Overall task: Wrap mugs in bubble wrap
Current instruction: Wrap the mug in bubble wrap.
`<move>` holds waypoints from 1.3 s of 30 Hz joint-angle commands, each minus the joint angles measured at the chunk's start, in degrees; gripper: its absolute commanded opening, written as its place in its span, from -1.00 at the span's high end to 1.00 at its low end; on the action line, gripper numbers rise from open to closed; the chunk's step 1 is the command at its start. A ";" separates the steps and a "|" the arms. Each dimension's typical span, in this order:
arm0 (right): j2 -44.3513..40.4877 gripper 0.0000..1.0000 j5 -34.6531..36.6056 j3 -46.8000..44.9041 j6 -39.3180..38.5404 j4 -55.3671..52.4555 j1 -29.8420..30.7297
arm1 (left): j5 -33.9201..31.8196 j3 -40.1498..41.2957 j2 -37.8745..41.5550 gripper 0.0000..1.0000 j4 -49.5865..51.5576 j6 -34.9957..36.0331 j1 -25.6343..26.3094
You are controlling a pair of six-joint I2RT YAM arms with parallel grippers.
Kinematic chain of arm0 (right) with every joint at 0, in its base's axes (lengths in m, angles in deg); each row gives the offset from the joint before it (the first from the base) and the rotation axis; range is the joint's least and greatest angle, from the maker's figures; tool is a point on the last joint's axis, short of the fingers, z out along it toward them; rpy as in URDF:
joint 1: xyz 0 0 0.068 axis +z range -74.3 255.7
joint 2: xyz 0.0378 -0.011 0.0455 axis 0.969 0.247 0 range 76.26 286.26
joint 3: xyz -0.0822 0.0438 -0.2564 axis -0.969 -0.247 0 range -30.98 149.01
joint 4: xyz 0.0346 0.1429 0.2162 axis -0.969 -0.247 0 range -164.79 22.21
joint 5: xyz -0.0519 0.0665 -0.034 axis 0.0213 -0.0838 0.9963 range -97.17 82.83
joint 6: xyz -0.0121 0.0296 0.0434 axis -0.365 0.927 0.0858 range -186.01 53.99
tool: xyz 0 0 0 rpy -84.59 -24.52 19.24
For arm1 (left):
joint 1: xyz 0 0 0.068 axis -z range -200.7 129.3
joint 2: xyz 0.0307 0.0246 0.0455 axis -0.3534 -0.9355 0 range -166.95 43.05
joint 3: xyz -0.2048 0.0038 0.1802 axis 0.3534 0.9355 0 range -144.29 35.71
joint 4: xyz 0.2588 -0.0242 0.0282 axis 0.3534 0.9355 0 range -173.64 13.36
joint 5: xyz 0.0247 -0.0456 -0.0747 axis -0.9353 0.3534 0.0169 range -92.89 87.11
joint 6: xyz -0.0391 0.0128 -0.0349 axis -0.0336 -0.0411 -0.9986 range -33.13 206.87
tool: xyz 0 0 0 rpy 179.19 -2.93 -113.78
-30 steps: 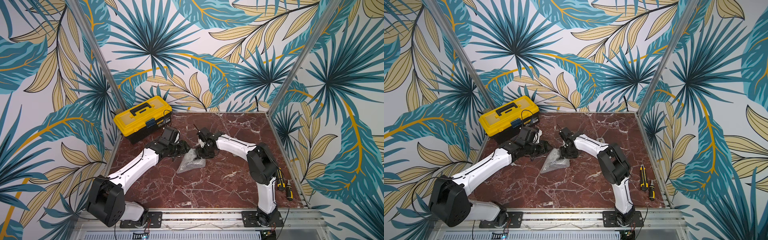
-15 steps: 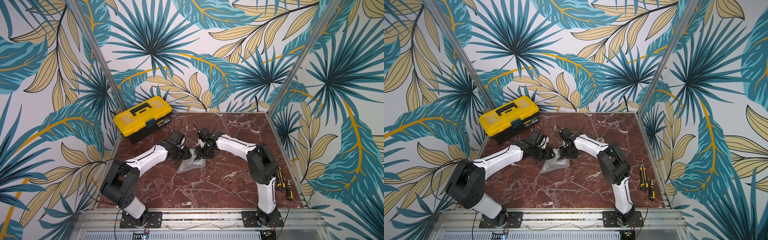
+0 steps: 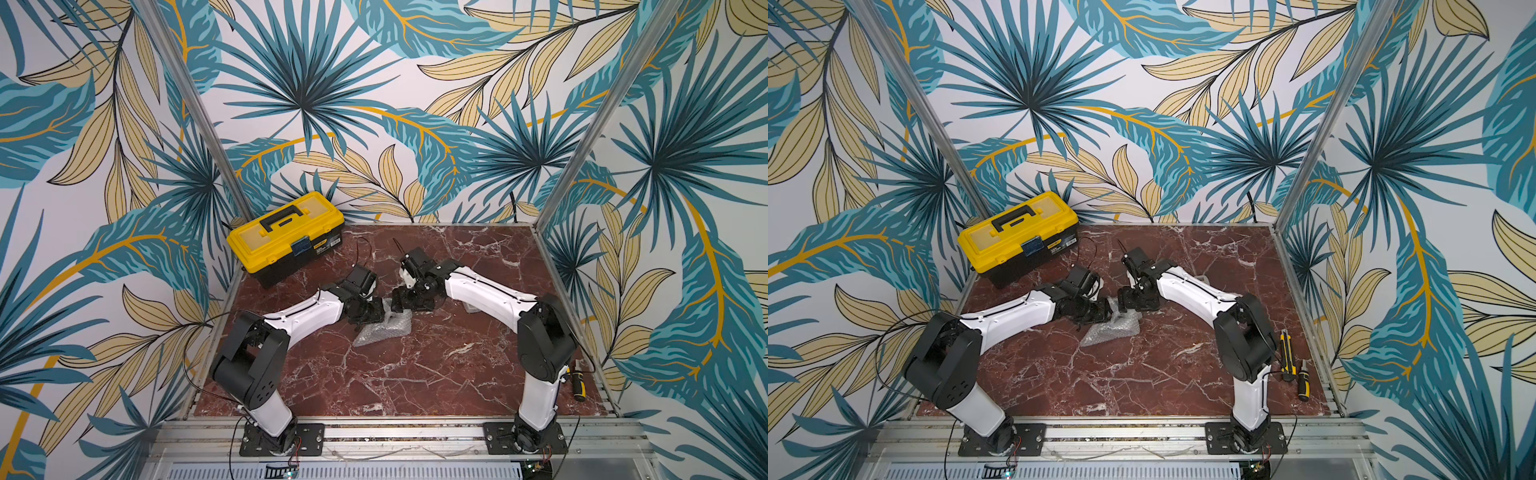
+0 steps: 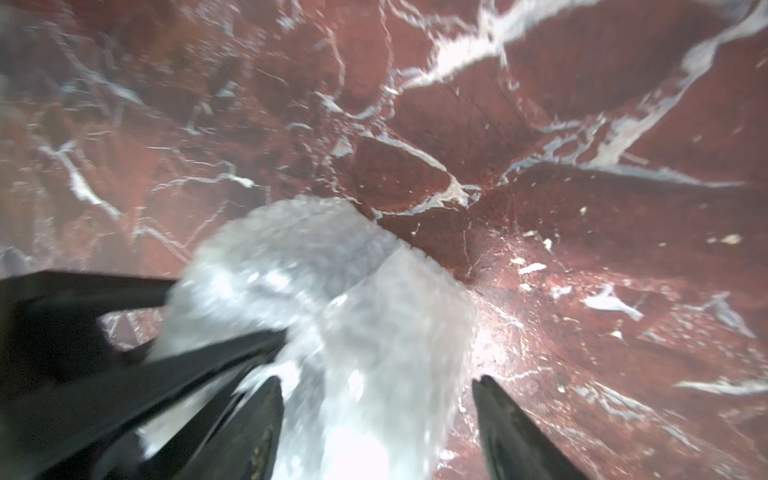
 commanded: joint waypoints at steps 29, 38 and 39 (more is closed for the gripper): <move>2.69 -0.78 0.40 2.56 -2.72 -4.63 -0.75 | 1.71 1.70 -2.67 0.32 -2.85 -10.03 1.79; -3.34 -0.88 1.84 0.51 -4.19 -8.00 -3.33 | 1.32 1.47 -2.72 0.32 -2.93 -11.95 2.38; -4.32 -0.88 2.27 -0.05 -4.44 -8.22 -3.96 | 1.26 1.39 -2.74 0.32 -2.85 -12.03 2.48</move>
